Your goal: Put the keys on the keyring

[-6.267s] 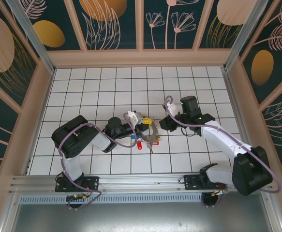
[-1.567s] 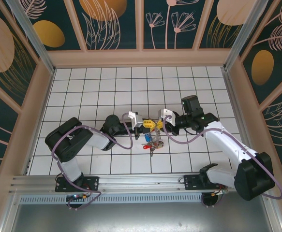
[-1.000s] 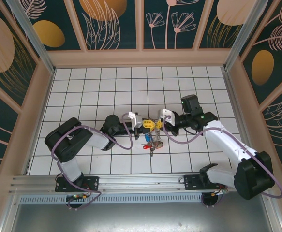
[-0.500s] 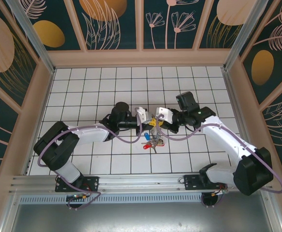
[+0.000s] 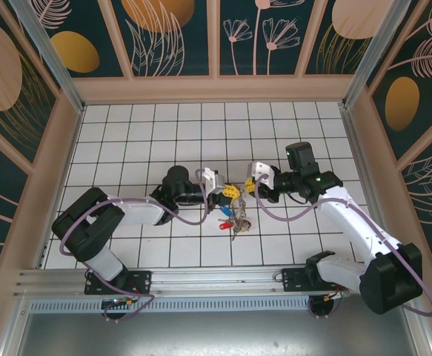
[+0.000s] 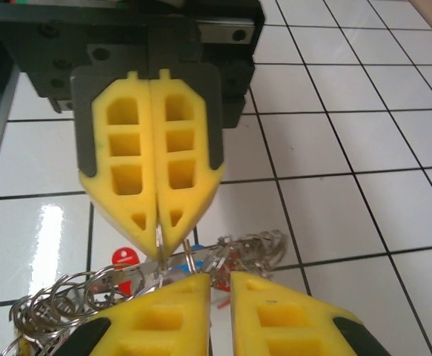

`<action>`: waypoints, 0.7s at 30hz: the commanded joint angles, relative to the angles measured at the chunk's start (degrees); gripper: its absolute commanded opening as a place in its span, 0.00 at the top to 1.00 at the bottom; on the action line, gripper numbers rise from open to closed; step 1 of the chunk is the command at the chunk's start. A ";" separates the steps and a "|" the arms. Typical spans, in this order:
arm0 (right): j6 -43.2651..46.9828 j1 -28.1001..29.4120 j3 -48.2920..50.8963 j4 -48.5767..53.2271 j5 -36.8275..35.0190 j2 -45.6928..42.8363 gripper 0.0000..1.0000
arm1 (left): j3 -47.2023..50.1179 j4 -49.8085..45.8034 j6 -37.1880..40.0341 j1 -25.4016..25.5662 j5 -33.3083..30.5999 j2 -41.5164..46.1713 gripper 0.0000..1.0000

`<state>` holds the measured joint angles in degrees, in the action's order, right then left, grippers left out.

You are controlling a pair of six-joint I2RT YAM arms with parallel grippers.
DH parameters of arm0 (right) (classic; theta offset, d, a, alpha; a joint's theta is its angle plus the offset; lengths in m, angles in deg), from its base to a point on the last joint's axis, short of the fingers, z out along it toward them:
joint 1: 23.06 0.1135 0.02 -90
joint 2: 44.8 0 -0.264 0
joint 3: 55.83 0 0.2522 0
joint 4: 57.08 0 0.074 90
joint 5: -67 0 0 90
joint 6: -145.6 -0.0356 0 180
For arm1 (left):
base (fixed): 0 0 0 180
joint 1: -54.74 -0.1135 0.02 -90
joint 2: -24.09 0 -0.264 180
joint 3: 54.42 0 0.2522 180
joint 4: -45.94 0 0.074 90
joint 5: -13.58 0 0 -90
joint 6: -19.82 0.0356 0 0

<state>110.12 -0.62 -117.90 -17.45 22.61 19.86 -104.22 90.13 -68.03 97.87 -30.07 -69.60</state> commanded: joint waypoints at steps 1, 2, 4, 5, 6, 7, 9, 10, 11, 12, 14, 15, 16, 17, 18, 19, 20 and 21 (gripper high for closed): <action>0.32 -0.29 0.34 0.28 6.07 0.71 0.84 | 0.48 11.83 -4.12 0.02 1.82 -0.91 1.00; 0.40 -0.25 0.29 0.68 6.63 0.74 0.84 | 0.61 12.72 -4.47 0.02 1.81 -1.17 1.00; 0.24 -0.25 0.31 1.10 7.22 0.42 0.83 | 0.70 13.91 -5.06 0.02 1.29 -1.62 1.00; -0.13 -0.36 0.25 1.11 6.95 0.08 0.83 | 0.74 13.94 -5.05 0.04 1.07 -1.75 1.00; -0.46 -0.39 0.22 1.23 6.42 -0.47 0.83 | 0.83 14.23 -5.06 0.02 0.86 -1.84 1.00; -0.68 -0.58 0.25 1.48 6.10 -1.14 0.83 | 1.03 14.54 -5.05 -0.02 0.60 -1.92 1.00; -1.64 -0.95 0.36 1.51 5.17 -2.51 0.79 | 1.14 14.64 -5.06 0.02 0.31 -2.02 1.00; -2.10 -1.08 0.37 1.62 4.58 -3.25 0.78 | 1.14 14.60 -5.13 0.02 0.24 -2.11 1.00; -2.18 -1.12 0.31 2.17 4.04 -3.93 0.77 | 1.12 14.64 -5.18 0.02 0.25 -2.28 1.00; -2.44 -1.15 0.09 2.52 3.58 -4.60 0.76 | 1.14 14.94 -5.29 0.02 0.17 -2.50 1.00; -2.85 -1.12 0.08 2.99 3.43 -5.38 0.75 | 1.05 15.67 -5.80 0.02 0.32 -2.90 1.00; -3.37 -1.14 -0.02 3.10 3.84 -5.43 0.74 | 1.03 16.20 -6.08 0.02 0.25 -3.11 1.00; -3.60 -1.14 -0.15 3.50 4.41 -5.30 0.75 | 0.96 16.46 -6.26 0.02 0.32 -3.29 1.00; -4.19 -1.12 -0.20 3.73 5.03 -4.94 0.74 | 0.87 16.72 -6.41 0.02 0.24 -3.39 1.00; -4.86 -1.07 -0.23 3.96 5.43 -4.39 0.74 | 0.81 16.97 -6.59 0.02 0.10 -3.49 1.00; -5.43 -1.06 -0.35 4.28 5.67 -3.87 0.74 | 0.79 17.15 -6.63 0.03 -0.07 -3.56 1.00; -6.06 -1.08 -0.45 4.62 5.81 -3.37 0.74 | 0.79 17.32 -6.79 0.02 -0.40 -3.60 1.00; -7.75 -1.22 -0.35 4.44 5.53 -2.73 0.75 | 0.79 17.45 -6.89 0.01 -0.75 -3.59 1.00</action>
<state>105.90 -1.39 -117.88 -15.27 25.64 15.77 -103.06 102.02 -73.54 97.87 -30.42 -73.21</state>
